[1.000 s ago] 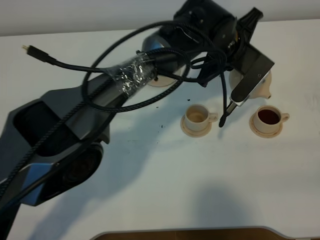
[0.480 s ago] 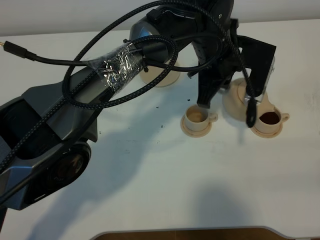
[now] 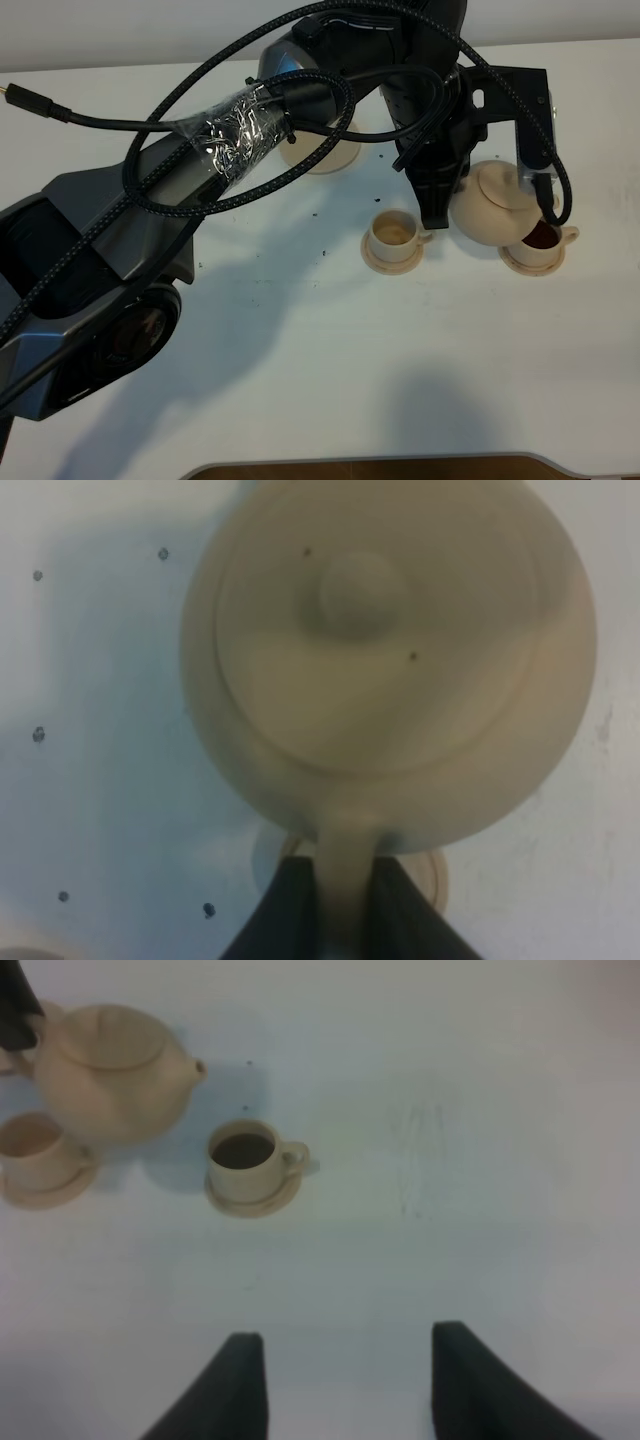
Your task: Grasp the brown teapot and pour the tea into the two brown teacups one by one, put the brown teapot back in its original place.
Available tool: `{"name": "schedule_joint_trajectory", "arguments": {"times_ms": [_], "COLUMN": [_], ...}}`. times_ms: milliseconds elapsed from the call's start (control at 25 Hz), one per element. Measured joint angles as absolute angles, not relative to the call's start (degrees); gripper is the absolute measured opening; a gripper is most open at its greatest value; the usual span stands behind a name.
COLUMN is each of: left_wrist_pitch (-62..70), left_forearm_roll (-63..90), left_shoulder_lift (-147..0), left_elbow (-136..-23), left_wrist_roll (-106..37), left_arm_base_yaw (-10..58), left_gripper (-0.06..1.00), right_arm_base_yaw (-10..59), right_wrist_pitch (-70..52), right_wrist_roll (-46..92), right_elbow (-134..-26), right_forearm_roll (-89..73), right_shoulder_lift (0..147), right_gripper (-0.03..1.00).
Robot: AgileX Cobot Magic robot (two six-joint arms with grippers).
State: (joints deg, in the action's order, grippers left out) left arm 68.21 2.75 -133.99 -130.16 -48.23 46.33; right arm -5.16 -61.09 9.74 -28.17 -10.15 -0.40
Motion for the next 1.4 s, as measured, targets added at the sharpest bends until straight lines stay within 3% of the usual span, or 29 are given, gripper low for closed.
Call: {"name": "schedule_joint_trajectory", "arguments": {"times_ms": [840,1400], "left_wrist_pitch": [66.94,68.31], "left_forearm_roll": [4.18,2.22], "left_shoulder_lift": [-132.77,-125.29], "left_elbow": [-124.24,-118.44], "left_wrist_roll": [-45.12,-44.12], "left_arm_base_yaw": [46.02,39.23], "left_gripper": [0.1,0.1], "right_arm_base_yaw": [-5.16,-5.16], "right_wrist_pitch": [-61.09,-61.09], "right_wrist_roll": [9.74,9.74], "right_elbow": [-28.17,-28.17], "right_forearm_roll": [-10.15,-10.15], "right_shoulder_lift": [-0.4,-0.4], "right_gripper": [0.4,0.4]}}
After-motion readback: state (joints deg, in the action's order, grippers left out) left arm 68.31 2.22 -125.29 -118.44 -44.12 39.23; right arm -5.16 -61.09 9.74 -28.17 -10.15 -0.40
